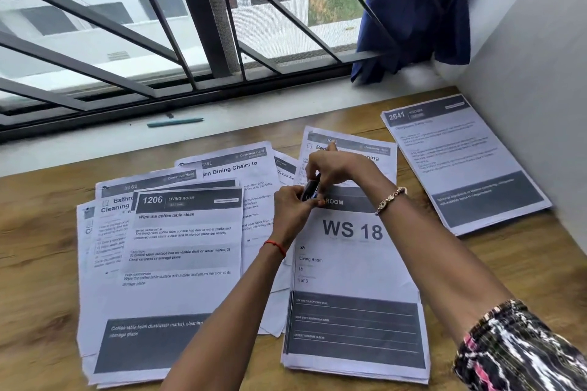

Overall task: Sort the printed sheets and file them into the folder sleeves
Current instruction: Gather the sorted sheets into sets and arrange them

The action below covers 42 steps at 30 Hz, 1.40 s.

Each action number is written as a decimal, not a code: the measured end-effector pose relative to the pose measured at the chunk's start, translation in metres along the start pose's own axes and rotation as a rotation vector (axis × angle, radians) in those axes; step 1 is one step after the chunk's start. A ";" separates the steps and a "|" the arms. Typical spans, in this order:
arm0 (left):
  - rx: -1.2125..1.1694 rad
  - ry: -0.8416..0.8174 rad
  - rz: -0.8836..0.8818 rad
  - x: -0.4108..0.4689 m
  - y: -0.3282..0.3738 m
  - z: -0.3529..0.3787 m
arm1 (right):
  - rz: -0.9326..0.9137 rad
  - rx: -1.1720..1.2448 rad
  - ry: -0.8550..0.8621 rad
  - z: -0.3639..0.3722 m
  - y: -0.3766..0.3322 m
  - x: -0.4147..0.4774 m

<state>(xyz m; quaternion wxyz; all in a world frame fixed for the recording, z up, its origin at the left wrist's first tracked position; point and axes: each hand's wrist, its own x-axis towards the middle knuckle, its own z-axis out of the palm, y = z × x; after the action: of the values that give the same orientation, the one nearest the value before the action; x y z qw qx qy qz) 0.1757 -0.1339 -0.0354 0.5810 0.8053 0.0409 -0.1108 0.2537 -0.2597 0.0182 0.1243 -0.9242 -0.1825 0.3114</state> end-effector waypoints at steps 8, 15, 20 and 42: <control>0.010 0.045 0.044 -0.002 -0.002 0.003 | 0.000 0.006 -0.036 -0.005 -0.002 0.002; -0.065 -0.132 0.012 -0.001 0.000 -0.011 | 0.008 -0.041 -0.120 -0.012 -0.003 -0.006; -0.113 -0.103 0.012 -0.003 -0.004 -0.013 | 0.042 0.021 -0.088 -0.016 0.000 -0.022; 0.082 0.121 0.134 -0.021 0.022 0.007 | 0.059 0.004 0.098 -0.004 -0.003 -0.056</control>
<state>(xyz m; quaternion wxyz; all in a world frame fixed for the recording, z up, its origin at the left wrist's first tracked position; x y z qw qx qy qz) 0.1586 -0.1462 -0.0124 0.5500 0.8347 0.0172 -0.0245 0.2143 -0.2810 0.0524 0.1257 -0.9432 -0.1482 0.2696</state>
